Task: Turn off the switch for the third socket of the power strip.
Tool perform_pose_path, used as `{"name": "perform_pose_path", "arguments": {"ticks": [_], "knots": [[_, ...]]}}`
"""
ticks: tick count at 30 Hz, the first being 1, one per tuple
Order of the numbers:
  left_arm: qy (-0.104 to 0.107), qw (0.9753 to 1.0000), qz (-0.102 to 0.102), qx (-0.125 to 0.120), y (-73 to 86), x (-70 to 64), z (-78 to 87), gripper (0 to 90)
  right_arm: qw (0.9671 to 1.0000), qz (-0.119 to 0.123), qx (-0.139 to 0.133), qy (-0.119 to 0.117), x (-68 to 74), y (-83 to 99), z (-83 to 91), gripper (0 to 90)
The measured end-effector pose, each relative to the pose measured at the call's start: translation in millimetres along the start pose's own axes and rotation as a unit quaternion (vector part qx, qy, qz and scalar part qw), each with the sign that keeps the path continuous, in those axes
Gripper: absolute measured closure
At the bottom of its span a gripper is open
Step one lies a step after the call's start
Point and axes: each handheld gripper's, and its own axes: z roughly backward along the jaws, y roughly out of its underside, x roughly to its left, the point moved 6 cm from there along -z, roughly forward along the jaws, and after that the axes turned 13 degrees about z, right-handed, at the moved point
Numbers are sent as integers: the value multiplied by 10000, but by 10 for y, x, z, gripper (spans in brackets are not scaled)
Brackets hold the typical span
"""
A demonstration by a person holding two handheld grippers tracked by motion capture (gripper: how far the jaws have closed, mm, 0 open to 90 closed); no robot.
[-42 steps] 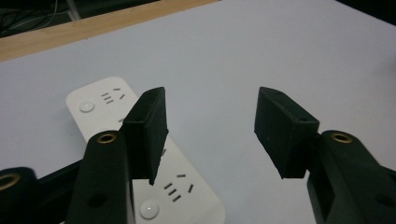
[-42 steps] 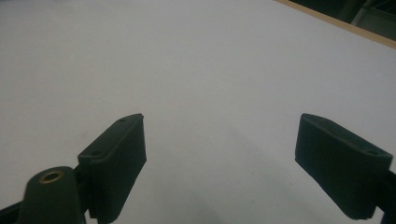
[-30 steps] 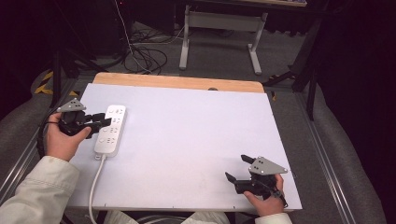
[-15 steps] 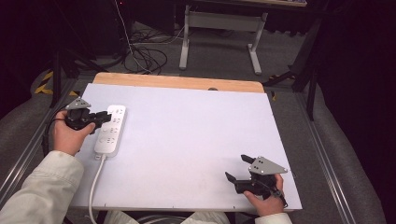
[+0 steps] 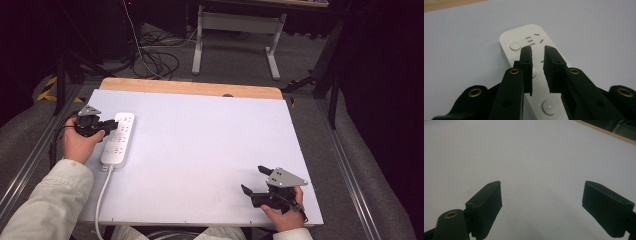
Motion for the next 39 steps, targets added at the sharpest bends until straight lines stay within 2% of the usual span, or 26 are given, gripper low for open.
{"name": "perform_pose_path", "arguments": {"ticks": [4,6,9,14,19,28,34,39], "knots": [[-48,9999,-95,17,17,30,-22,792,10000,3,1,-1,-1,3,2,162],[-163,9996,-224,9,27,70,-36,805,10000,-6,24,-10,1,5,1,162],[-214,9994,-275,-1,31,89,-47,837,10000,17,4,0,1,2,2,162],[-185,9997,-178,-22,31,88,-83,864,10000,-1,31,-2,3,6,-1,162],[-167,9996,-230,-17,28,56,-104,897,10000,19,5,4,1,3,3,162],[-187,9994,-268,74,45,44,-111,899,10000,15,28,-18,7,5,-2,162],[-179,9996,-173,136,48,46,-111,899,10000,45,20,-15,10,1,2,162],[-277,9992,-224,169,55,31,-122,900,10000,46,17,-18,12,3,2,162]]}}
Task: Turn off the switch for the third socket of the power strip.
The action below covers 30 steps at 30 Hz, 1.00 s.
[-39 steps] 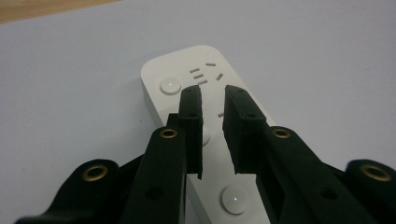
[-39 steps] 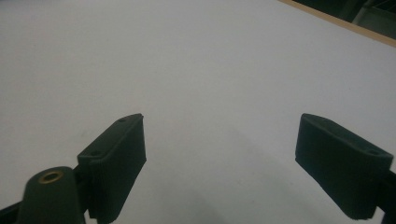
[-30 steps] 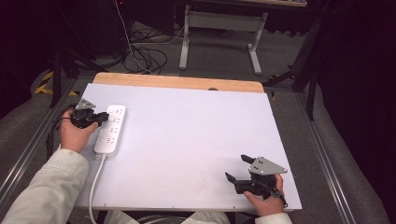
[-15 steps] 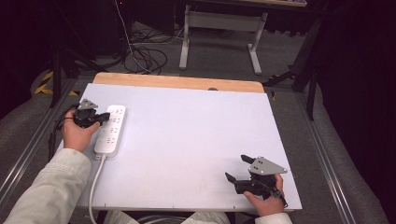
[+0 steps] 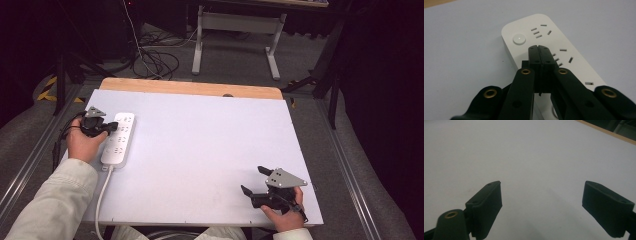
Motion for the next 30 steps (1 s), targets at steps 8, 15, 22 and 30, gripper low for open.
{"name": "perform_pose_path", "arguments": {"ticks": [8,15,22,30], "knots": [[-58,10000,-51,-5,10,-4,-3,900,10000,5,5,-21,5,-1,-3,162],[-20,10000,25,42,15,-49,-7,900,10000,-12,27,-47,14,2,-6,162],[-156,9998,40,66,10,-64,-9,900,10000,0,34,-52,17,1,-5,162],[-242,9997,89,58,14,-78,-11,900,10000,18,7,-64,20,-3,-3,162]]}}
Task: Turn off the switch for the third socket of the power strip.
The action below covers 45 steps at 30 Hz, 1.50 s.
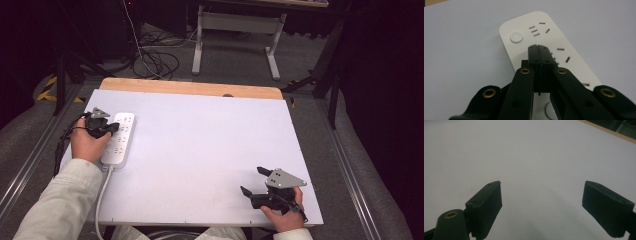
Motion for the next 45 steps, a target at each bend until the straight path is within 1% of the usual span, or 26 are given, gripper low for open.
{"name": "perform_pose_path", "arguments": {"ticks": [3,5,7,11,13,14,16,18,20,23,25,26,28,30,31,32,35,36,43,45], "knots": [[-17,10000,8,-25,5,-2,0,900,10000,-3,3,-7,8,-1,4,162],[16,9999,115,-49,8,-1,-1,900,10000,22,-5,-11,8,-2,1,162],[24,9999,117,-46,10,6,-1,900,10000,11,2,-16,12,-3,3,162],[87,9997,237,-71,15,19,-1,900,10000,18,10,-27,15,-4,1,162],[41,9997,236,-72,25,25,-6,900,10000,23,8,-24,16,-4,4,162],[57,9997,231,-82,25,30,-6,900,10000,21,8,-24,16,-4,4,162],[94,9994,310,-111,31,36,-5,900,10000,23,8,-27,17,-3,5,162],[73,9995,275,-117,27,32,-6,900,10000,26,10,-35,18,-2,3,162],[-5,9997,209,-90,18,22,-1,900,10000,42,3,-37,15,-2,-1,162],[-14,9997,243,-5,-21,6,34,900,10000,20,-5,-13,4,-1,0,162],[-70,9995,247,159,-32,20,63,900,10000,18,4,-12,0,1,-2,162],[-64,9994,277,173,-38,24,82,900,10000,0,17,-13,1,2,-2,162],[26,9992,366,134,-52,14,109,900,10000,4,15,-14,0,1,-5,162],[56,9995,277,116,-66,-15,143,900,10000,7,20,-12,3,0,-7,162],[93,9994,300,122,-67,-40,161,900,10000,11,22,-13,4,0,-6,162],[135,9995,260,93,-78,-56,175,900,10000,7,20,-11,6,-1,-5,162],[158,9997,166,46,-109,-85,230,900,10000,23,4,-1,3,0,0,162],[212,9996,191,44,-116,-96,247,900,10000,19,5,-1,2,1,0,162],[292,9995,136,-50,-173,-102,366,900,10000,-3,26,-12,-3,5,-11,162],[318,9994,90,-32,-172,-110,389,900,10000,-10,22,-3,-3,3,-9,162]]}}
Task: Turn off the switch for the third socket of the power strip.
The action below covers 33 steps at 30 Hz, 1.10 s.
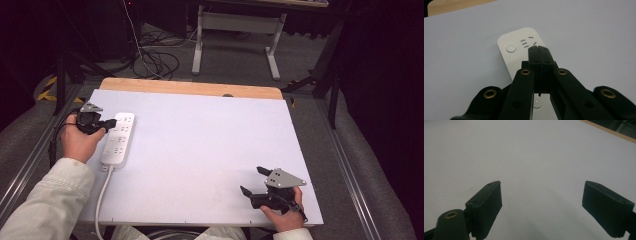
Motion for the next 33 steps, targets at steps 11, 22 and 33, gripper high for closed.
{"name": "perform_pose_path", "arguments": {"ticks": [11,22,33], "knots": [[108,9999,-50,88,-19,-25,126,900,10000,5,18,-1,1,0,-3,162],[863,9957,-160,-295,-39,-336,450,746,10000,0,-10,13,9,-7,13,162],[1338,9880,-579,-516,77,-705,835,334,10000,-2,0,9,9,-8,6,162]]}}
